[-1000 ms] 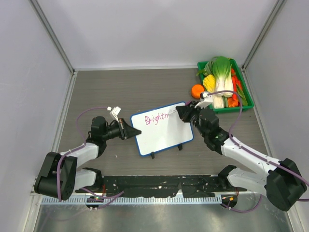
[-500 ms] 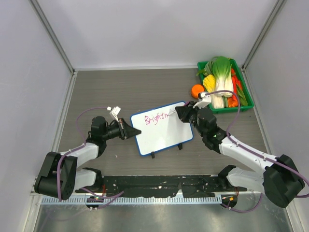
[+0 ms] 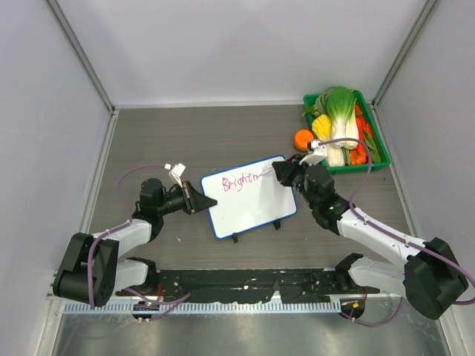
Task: Write a sentence on the whiteboard
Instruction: Write with the whiteboard marker on the whiteboard.
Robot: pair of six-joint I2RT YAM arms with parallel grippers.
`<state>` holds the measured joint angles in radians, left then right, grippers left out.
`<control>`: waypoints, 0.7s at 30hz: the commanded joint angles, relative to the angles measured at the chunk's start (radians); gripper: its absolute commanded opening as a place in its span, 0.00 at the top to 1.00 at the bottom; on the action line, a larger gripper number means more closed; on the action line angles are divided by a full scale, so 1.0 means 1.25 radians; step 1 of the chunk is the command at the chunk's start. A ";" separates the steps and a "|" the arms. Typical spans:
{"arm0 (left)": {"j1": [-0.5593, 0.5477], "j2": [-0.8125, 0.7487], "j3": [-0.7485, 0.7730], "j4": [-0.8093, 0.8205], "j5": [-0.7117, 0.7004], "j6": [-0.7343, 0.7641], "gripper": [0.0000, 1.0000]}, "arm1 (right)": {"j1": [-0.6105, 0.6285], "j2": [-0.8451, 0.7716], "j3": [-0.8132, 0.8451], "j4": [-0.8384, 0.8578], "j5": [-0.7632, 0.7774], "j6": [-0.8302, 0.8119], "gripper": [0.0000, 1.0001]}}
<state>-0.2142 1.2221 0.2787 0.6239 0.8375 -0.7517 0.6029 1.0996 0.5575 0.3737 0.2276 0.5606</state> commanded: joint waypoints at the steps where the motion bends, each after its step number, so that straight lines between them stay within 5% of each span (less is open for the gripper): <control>1: 0.002 0.014 -0.003 -0.049 -0.066 0.065 1.00 | -0.007 0.003 0.029 0.010 0.029 -0.005 0.99; 21: 0.002 0.018 -0.001 -0.046 -0.066 0.064 1.00 | -0.007 0.025 0.041 0.030 -0.047 -0.007 0.99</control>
<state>-0.2138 1.2247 0.2787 0.6243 0.8379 -0.7517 0.5980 1.1217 0.5781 0.3889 0.1909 0.5598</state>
